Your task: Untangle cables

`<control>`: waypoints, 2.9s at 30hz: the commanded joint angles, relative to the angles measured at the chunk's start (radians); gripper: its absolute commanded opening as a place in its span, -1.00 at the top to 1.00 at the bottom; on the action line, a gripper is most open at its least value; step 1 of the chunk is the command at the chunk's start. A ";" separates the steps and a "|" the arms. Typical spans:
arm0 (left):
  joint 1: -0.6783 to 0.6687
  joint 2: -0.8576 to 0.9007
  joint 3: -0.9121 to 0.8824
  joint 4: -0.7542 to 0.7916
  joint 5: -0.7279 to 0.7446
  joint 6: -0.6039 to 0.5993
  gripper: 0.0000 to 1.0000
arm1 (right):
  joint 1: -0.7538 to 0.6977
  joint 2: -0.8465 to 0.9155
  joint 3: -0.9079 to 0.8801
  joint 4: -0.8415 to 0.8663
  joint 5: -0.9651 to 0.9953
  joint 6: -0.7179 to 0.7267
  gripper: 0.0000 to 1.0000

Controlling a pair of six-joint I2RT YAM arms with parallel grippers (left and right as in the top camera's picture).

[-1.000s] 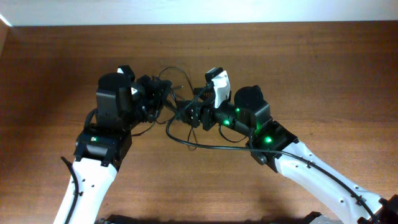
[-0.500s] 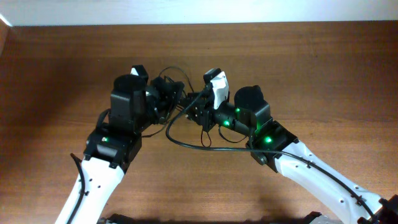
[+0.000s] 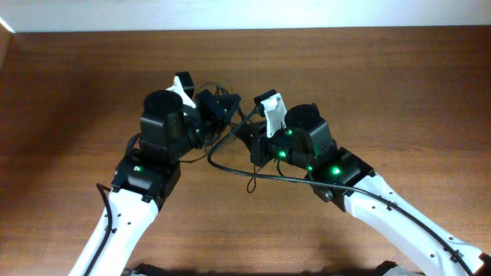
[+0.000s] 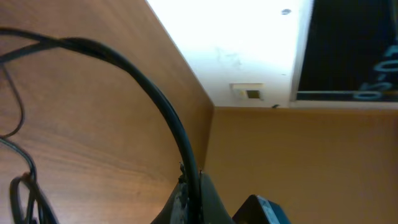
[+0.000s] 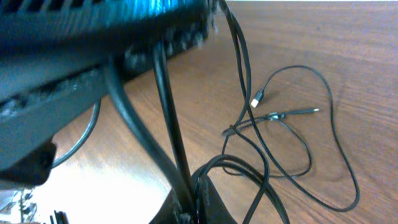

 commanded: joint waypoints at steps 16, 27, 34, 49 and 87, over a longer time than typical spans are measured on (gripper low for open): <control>0.618 -0.024 0.044 0.066 -0.140 -0.101 1.00 | 0.002 0.026 -0.052 -0.144 0.011 0.006 0.90; 0.628 -0.024 0.044 0.009 0.227 -0.101 1.00 | 0.002 0.026 -0.052 0.028 0.018 0.008 -0.80; 0.627 -0.024 0.044 0.010 0.509 -0.101 1.00 | 0.002 0.026 -0.051 0.119 0.069 0.006 -1.00; 0.384 -0.024 0.044 0.016 0.343 -0.150 1.00 | 0.002 0.026 -0.052 0.118 -0.092 -0.262 -0.75; 0.298 -0.024 0.044 -0.461 -0.534 -0.055 0.87 | -0.079 -0.090 -0.051 0.224 -0.087 -0.219 0.92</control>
